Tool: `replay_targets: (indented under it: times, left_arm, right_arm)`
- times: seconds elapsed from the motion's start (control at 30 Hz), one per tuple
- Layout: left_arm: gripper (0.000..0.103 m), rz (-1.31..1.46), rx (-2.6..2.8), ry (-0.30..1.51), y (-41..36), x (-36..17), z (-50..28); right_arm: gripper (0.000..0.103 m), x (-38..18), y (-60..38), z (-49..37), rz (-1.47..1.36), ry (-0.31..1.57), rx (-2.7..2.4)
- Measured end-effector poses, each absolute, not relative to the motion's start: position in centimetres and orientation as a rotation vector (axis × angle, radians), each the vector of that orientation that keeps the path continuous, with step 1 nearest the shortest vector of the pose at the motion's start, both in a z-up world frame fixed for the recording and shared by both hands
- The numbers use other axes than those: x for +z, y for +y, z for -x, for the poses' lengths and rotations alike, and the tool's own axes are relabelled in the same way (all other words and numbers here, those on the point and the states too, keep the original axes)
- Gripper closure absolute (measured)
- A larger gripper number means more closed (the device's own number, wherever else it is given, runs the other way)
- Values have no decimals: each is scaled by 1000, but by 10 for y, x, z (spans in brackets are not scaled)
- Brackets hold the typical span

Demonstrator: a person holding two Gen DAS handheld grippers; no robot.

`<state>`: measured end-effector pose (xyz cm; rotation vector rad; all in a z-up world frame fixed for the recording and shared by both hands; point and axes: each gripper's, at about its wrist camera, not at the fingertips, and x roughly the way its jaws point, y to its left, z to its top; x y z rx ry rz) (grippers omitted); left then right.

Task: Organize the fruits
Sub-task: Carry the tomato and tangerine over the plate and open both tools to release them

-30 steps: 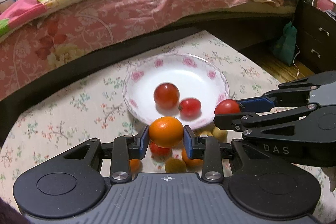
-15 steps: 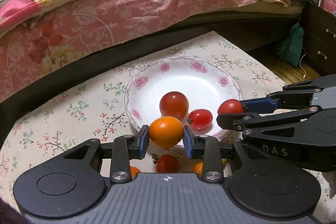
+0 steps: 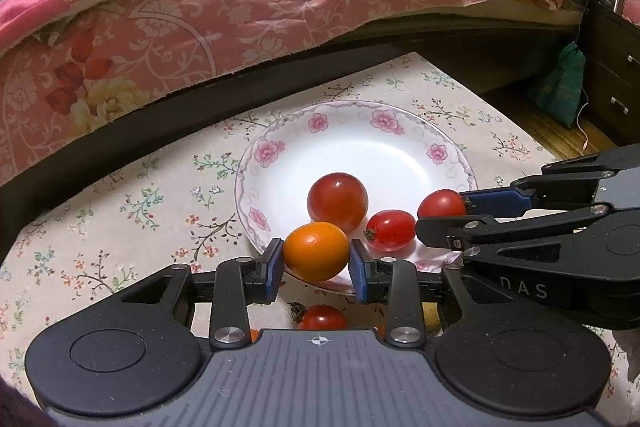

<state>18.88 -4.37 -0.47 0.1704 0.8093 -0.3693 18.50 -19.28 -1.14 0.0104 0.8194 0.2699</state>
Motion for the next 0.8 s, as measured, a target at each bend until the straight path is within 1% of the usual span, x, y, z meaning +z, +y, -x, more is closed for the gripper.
replay_targets:
  times: [0.27,0.53,0.8]
  left_arm:
    - [61,-170,-371,817,-44,-7,-191]
    - [54,-164,-359,808,-42,-3,-194]
    - [51,-159,-356,788,-39,4,-191]
  right_arm:
    - [71,-13,-193,-186,-11,825,267]
    - [71,-11,-195,-185,-16,810,261]
    - [70,-4,-195,-182,-22,790,269]
